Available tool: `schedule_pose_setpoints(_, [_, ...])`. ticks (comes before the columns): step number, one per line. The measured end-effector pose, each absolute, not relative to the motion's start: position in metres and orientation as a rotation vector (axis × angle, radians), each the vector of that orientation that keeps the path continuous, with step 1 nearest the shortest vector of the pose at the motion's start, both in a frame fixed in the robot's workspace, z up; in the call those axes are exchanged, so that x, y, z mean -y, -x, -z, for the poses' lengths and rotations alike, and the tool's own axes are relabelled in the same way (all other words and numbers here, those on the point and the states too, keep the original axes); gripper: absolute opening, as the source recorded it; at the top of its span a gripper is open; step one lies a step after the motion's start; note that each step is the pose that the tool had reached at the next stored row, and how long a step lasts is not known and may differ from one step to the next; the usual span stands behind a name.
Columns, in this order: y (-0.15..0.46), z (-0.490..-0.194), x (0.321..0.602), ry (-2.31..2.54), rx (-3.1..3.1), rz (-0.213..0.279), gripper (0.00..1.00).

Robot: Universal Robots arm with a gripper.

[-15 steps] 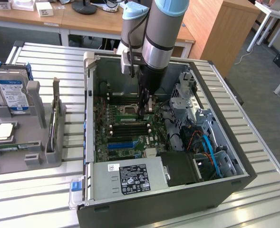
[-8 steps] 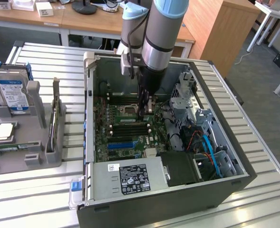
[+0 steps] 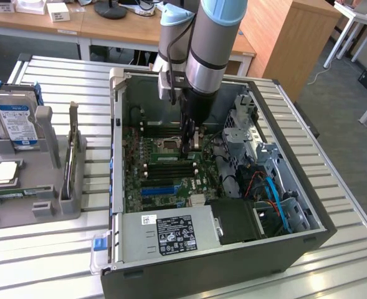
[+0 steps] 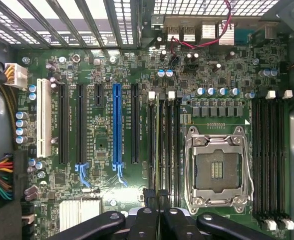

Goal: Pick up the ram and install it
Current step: 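Insert the ram into the slot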

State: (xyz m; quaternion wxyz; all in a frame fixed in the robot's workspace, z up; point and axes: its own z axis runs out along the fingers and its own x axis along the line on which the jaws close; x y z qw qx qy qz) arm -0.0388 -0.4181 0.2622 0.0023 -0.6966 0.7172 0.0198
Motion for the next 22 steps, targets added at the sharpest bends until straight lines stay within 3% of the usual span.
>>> schedule_pose_setpoints(22, [0.0387, -0.2522, 0.418, 2.185, -2.249, -0.063, 0.12])
